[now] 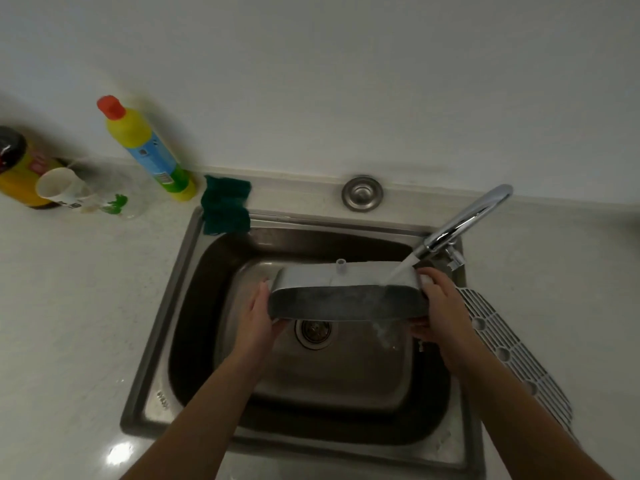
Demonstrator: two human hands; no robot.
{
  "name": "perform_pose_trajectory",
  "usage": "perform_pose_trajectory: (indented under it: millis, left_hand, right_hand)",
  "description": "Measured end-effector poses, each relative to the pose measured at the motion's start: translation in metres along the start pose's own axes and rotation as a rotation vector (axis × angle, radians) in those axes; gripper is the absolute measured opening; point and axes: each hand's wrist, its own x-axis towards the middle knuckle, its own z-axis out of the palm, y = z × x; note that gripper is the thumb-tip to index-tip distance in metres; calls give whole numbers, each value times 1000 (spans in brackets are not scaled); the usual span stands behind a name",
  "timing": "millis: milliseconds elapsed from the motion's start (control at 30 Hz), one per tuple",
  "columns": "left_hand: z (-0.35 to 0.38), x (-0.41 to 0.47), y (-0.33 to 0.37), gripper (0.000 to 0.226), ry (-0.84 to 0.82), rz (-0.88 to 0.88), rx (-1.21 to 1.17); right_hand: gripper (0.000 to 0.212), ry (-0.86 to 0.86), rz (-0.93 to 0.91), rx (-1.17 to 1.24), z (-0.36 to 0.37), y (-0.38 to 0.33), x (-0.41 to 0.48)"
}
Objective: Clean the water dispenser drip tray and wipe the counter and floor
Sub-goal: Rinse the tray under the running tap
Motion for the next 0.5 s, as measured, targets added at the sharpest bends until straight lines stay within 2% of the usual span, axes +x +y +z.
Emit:
perform_pose_trajectory:
  millis: [67,133,200,333,433,500]
  left_hand:
    - [13,4,-9,38,-17,-179,-233]
    - [25,9,-16,34,-14,-270,-365]
    - [34,11,-23,35,-36,-287,-401]
    - [45,12,-31,35,-55,-268,-349]
    - [43,8,-24,33,-68,-193,-305]
    - [35,4,-14,30,-102,-119,-233]
  right_hand:
    - [22,31,-86,-41,-8,-4,-10]
    - [30,73,-157,-142,-14,-6,-20]
    - [40,103,-197,-173,-19,-7,-32]
    - [52,166,-165,-7,-28,4,-51]
    - [23,144,-94,48,-34,21,-50]
    - [19,82,-21,90,-36,30,-48]
